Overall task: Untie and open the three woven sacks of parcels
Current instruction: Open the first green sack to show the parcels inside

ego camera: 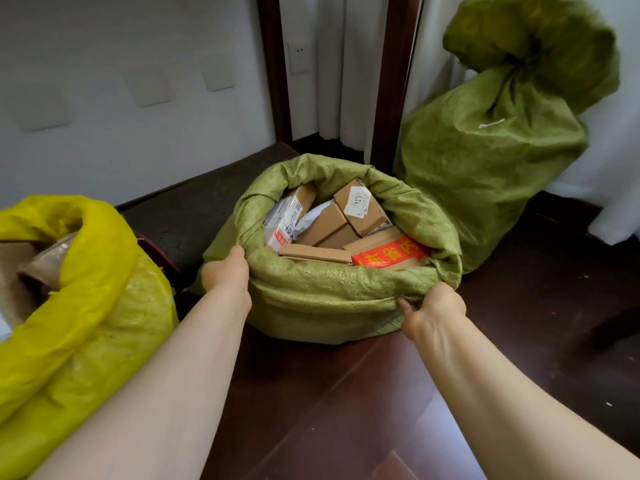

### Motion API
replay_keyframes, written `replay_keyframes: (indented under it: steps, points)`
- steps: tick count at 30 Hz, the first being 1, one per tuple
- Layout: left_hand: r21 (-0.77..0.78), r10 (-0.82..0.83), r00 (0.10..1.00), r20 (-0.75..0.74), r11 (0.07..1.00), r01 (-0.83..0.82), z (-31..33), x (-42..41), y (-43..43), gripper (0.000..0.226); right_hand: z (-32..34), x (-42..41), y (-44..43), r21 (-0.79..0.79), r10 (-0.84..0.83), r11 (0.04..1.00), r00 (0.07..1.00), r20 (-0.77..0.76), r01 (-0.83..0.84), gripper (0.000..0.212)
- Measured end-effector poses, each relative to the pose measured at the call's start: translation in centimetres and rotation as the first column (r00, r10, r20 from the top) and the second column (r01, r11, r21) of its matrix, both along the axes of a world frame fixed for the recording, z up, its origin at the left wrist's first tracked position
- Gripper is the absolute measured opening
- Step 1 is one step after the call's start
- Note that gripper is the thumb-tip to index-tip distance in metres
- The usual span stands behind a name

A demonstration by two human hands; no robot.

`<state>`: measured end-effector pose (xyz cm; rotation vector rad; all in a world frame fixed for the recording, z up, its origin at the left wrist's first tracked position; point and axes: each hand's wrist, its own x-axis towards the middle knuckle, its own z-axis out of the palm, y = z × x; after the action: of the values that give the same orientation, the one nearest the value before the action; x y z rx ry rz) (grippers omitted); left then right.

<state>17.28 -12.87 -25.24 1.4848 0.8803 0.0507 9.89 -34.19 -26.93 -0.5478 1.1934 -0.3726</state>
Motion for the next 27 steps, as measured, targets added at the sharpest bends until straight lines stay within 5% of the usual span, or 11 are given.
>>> replay_keyframes:
  steps: [2, 4, 8, 11, 15, 18, 20, 23, 25, 27]
  points:
    - [0.336, -0.026, 0.991, 0.129, 0.942, -0.019, 0.4, 0.3, 0.5, 0.046, -0.1, 0.0, 0.1, -0.073, 0.017, 0.997, 1.0, -0.023, -0.019, 0.034]
    - [0.425, -0.166, 0.951, 0.261, 0.904, 0.041, 0.7, 0.4, 0.1, 0.044, -0.5, 0.1, 0.3, -0.195, 0.015, 0.98, 0.999, -0.047, -0.024, 0.042]
    - [0.341, -0.279, 0.939, 0.203, 0.919, 0.199, 0.5, 0.3, -1.7, 0.036, -1.1, -0.9, 0.7, -0.61, 0.105, 0.777, 0.988, -0.113, -0.153, 0.075]
    - [0.386, -0.295, 0.936, 0.193, 0.9, 0.204, -0.8, 0.7, -1.2, 0.034, -1.4, -1.4, -0.5, -0.79, 0.194, 0.562, 0.968, -0.159, -0.243, 0.053]
    - [0.271, -0.16, 0.971, 0.18, 0.956, 0.108, -0.7, 1.6, 0.3, 0.029, -1.8, -0.9, -3.2, -0.729, 0.219, 0.645, 0.97, -0.109, -0.228, 0.034]
    - [0.693, -0.232, 0.971, 0.063, 0.71, 0.125, -0.6, 1.3, -0.1, 0.019, -1.3, -0.4, -4.4, -0.696, 0.288, 0.652, 0.947, -0.139, -0.301, 0.049]
    - [0.868, -0.451, 0.87, 0.199, 0.494, 0.057, -0.4, 0.2, -1.0, 0.026, -1.2, -0.2, -4.5, -0.687, 0.317, 0.653, 0.939, -0.134, -0.319, 0.054]
    - [0.971, -0.751, 0.66, 0.019, 0.171, 0.167, -0.6, -0.7, -2.6, 0.037, -0.8, 0.3, -4.0, -0.695, 0.356, 0.622, 0.921, -0.16, -0.361, 0.04]
    - [0.962, -0.71, 0.689, -0.143, 0.065, 0.267, -0.9, -0.4, -3.0, 0.042, -0.4, 0.8, -3.6, -0.723, 0.387, 0.561, 0.9, -0.201, -0.403, 0.035]
    - [0.946, -0.621, 0.754, -0.216, 0.059, 0.319, -0.9, -0.1, -3.1, 0.042, 0.2, 0.7, -3.3, -0.747, 0.421, 0.485, 0.87, -0.256, -0.454, 0.03]
